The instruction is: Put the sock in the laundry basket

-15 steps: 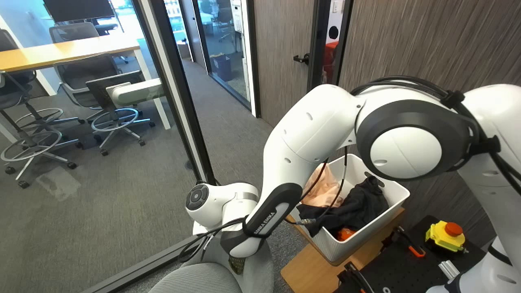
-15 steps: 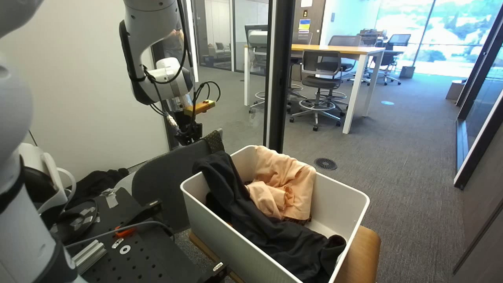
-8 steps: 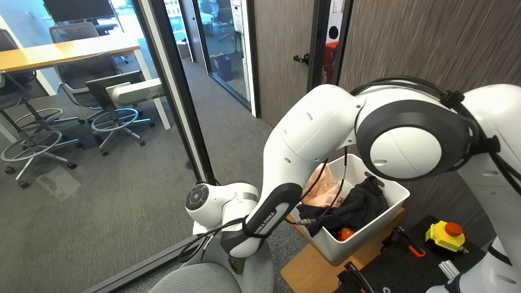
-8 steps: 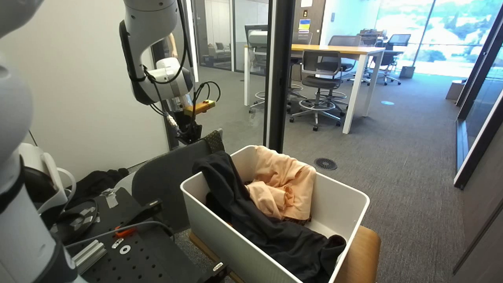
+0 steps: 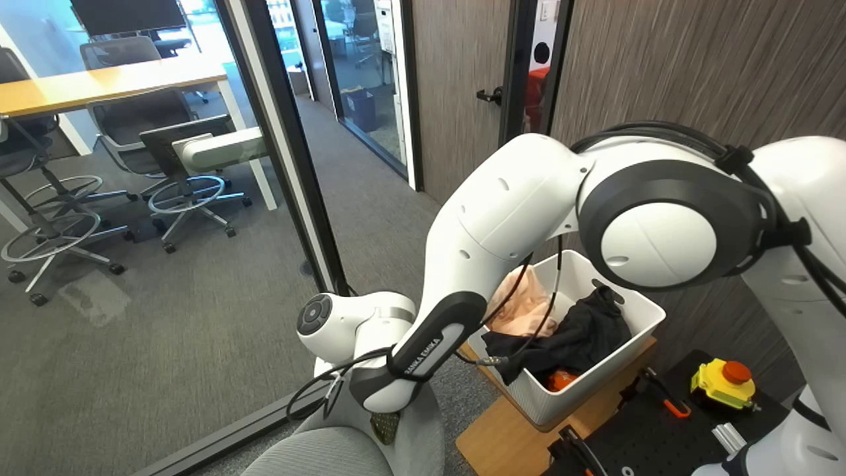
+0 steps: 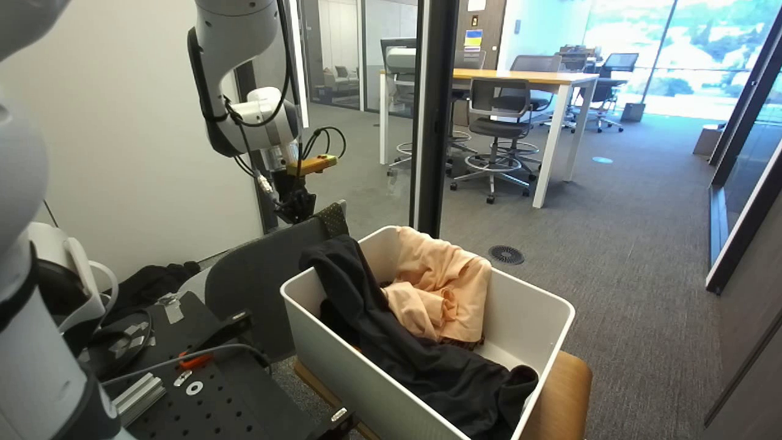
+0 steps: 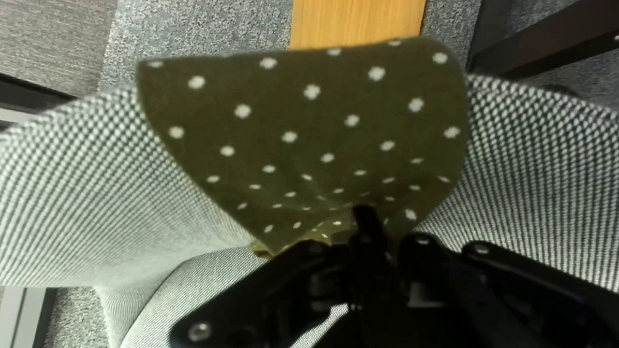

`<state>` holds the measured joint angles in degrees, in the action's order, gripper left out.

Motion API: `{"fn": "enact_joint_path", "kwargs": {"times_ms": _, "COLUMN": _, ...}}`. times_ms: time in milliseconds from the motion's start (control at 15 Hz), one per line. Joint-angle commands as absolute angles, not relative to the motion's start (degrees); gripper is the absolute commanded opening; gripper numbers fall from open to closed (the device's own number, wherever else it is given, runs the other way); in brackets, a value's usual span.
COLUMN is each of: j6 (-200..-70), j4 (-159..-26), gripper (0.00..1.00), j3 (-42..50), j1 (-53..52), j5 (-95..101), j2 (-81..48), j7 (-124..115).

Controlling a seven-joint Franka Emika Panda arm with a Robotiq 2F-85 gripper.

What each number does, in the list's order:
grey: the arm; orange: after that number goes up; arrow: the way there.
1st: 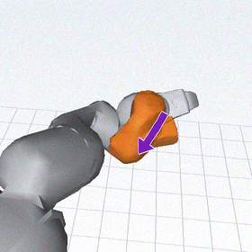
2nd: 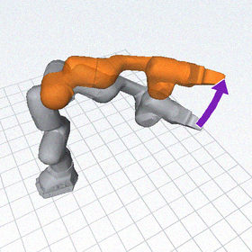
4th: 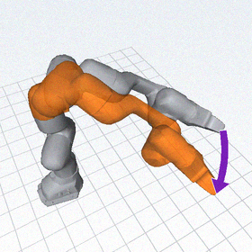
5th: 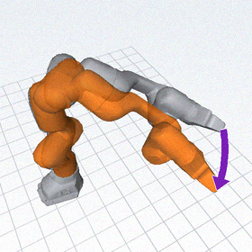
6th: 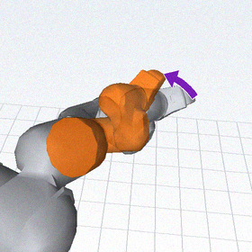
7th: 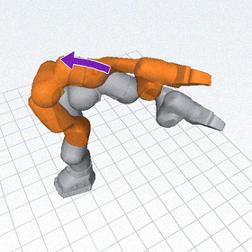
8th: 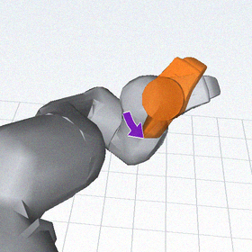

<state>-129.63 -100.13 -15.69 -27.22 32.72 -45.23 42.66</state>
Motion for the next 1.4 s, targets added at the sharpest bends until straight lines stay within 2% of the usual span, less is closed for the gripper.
{"fn": "enact_joint_path", "kwargs": {"times_ms": 0, "j6": -121.32, "j4": -97.87, "gripper": 0.06, "j3": -17.61, "j1": -24.51, "j5": 28.21, "j2": -44.4, "j7": 47.84}}
{"fn": "enact_joint_path", "kwargs": {"times_ms": 533, "j6": -107.5, "j4": -96.0, "gripper": 0.08, "j3": -19.06, "j1": -19.12, "j5": 18.13, "j2": -39.86, "j7": 57.3}}
{"fn": "enact_joint_path", "kwargs": {"times_ms": 933, "j6": -92.31, "j4": -98.8, "gripper": 0.08, "j3": -17.72, "j1": -12.08, "j5": 9.0, "j2": -28.45, "j7": 56.97}}
{"fn": "enact_joint_path", "kwargs": {"times_ms": 1333, "j6": -87.86, "j4": -105.86, "gripper": 0.08, "j3": -13.35, "j1": -5.65, "j5": 2.17, "j2": -12.54, "j7": 52.56}}
